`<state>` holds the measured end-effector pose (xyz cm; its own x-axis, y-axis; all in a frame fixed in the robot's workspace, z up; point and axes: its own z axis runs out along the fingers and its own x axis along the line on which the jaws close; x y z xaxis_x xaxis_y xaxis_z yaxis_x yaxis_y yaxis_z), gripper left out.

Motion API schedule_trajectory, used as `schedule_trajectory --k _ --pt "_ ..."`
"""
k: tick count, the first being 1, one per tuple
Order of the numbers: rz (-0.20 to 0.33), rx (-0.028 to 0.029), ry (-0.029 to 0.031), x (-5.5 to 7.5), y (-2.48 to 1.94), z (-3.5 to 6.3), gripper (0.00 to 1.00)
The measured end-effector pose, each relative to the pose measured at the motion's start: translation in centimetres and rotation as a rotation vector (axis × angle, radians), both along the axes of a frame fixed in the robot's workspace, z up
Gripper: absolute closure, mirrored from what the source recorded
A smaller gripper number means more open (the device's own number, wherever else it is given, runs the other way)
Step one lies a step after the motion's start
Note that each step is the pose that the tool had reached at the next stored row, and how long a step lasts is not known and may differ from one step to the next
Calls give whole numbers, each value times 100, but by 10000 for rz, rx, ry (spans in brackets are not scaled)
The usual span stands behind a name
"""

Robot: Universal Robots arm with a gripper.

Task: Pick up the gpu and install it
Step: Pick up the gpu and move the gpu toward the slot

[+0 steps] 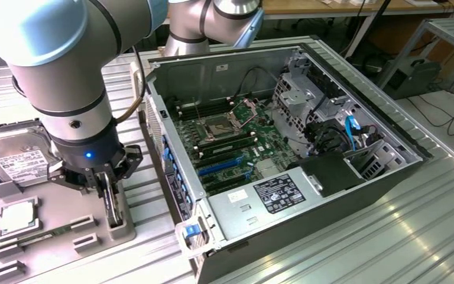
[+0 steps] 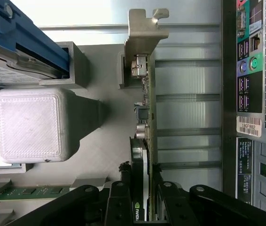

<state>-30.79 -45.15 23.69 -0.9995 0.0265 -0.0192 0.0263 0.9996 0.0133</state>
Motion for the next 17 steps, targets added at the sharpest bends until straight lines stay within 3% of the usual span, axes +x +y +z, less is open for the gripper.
schedule_trajectory --k 10,17 --pt "0 3 -1 0 0 12 73" --pt "0 4 -1 0 0 358 73"
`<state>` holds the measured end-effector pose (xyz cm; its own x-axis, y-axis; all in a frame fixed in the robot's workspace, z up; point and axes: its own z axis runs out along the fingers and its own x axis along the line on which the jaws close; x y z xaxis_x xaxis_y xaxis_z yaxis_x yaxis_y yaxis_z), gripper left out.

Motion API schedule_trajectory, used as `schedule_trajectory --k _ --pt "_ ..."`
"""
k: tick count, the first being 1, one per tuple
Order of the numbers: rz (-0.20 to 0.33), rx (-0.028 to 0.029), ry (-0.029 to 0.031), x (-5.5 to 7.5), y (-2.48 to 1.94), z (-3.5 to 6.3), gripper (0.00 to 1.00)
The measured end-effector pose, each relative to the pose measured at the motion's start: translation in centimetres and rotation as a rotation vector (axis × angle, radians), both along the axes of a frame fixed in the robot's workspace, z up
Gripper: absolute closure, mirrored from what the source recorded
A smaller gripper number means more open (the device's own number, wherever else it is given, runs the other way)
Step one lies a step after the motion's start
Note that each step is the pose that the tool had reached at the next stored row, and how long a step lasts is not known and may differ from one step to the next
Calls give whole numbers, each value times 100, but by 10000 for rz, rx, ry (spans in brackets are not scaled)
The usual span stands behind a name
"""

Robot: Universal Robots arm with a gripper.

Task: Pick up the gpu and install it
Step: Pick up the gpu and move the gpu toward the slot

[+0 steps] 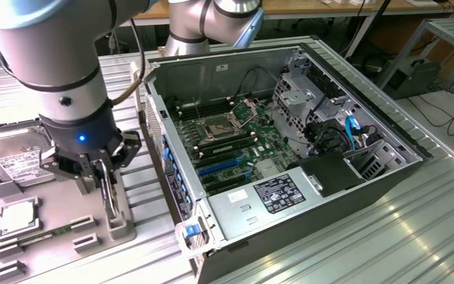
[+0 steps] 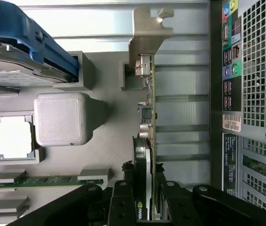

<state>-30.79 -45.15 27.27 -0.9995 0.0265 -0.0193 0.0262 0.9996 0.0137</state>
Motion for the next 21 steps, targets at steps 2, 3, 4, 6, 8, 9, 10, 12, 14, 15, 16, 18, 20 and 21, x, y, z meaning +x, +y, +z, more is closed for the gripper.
schedule_trajectory --k 2,3,4,6,8,9,10,12,14,15,16,18,20,21 --pt "-1 -1 1 0 0 90 73" --pt "0 -1 0 0 0 134 73" --pt "-1 -1 1 0 0 180 73" --pt "-1 -1 1 0 0 274 73" --pt "-1 -1 0 0 0 362 73" --pt "0 -3 2 0 0 405 73" --pt "1 -4 1 0 0 435 73" --pt "1 -11 1 1 0 523 73" --pt "1 -14 0 0 0 612 73" --pt "0 -18 2 0 1 657 73" --pt "0 -17 1 0 0 704 73" --pt "0 -18 2 0 1 795 73" --pt "0 -19 0 0 1 883 73" --pt "0 -21 2 0 1 929 73"
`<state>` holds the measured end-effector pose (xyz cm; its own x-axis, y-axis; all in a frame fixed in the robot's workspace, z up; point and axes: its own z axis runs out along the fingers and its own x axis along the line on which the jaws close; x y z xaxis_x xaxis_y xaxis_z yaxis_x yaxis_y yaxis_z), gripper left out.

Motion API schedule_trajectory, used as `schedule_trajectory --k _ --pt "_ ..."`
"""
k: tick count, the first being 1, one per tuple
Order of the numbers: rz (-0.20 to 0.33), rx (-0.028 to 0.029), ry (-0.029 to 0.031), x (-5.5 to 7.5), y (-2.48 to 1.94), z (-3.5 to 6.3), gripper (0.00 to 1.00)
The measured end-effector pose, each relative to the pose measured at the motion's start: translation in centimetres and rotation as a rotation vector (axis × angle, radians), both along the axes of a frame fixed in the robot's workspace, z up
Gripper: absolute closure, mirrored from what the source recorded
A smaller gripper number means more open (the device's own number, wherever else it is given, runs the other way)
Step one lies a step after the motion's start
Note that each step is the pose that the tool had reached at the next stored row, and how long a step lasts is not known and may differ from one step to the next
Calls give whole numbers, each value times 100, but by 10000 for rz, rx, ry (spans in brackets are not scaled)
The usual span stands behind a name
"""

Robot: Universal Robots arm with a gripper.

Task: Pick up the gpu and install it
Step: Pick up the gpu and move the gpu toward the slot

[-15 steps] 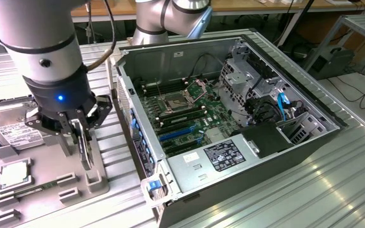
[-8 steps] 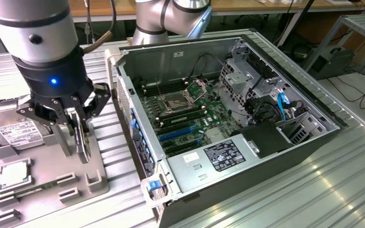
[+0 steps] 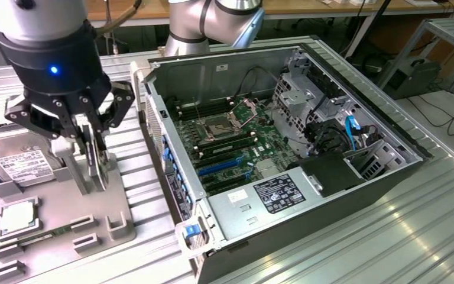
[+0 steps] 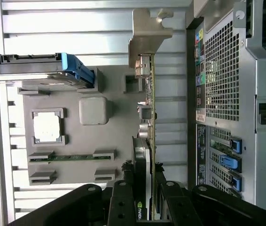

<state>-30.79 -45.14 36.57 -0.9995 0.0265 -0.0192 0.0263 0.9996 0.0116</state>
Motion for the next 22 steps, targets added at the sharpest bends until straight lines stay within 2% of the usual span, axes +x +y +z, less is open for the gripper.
schedule_trajectory --k 8,16,19,22 --pt "1 -11 0 0 1 375 73" --pt "1 -94 0 1 2 738 73" --pt "1 -127 0 12 5 752 73" --pt "1 -127 1 102 4 748 73"
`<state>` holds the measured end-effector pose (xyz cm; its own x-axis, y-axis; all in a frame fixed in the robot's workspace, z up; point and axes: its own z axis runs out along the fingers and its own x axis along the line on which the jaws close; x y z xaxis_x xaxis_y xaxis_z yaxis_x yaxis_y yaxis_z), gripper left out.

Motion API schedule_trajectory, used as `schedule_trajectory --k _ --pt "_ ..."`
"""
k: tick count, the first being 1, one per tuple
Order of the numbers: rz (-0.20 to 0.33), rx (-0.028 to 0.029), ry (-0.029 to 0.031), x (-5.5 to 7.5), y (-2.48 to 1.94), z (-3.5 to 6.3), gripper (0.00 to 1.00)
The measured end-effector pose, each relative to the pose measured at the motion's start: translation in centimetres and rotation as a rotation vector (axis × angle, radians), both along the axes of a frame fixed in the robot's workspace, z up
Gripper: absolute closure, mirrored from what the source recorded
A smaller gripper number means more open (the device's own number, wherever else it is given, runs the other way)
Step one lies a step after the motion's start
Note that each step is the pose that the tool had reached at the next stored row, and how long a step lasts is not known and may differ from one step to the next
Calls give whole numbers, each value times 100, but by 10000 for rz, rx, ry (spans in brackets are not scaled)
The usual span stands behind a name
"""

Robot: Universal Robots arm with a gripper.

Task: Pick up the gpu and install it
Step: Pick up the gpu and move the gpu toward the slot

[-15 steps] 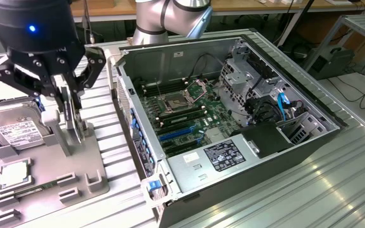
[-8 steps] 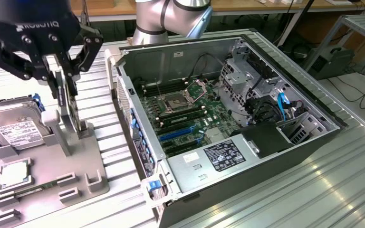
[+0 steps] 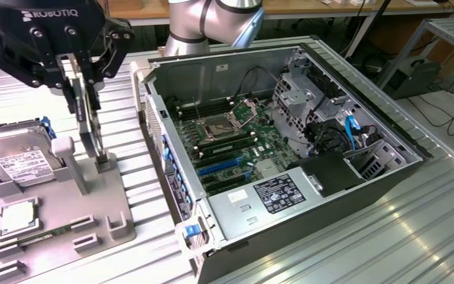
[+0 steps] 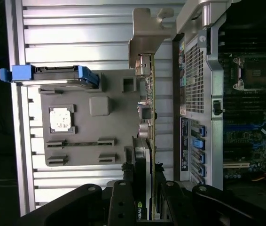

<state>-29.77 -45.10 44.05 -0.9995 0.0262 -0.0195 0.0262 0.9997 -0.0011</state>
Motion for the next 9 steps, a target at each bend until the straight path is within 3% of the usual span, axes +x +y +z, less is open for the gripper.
schedule_trajectory --k 9 --pt "0 0 0 225 0 -4 73"
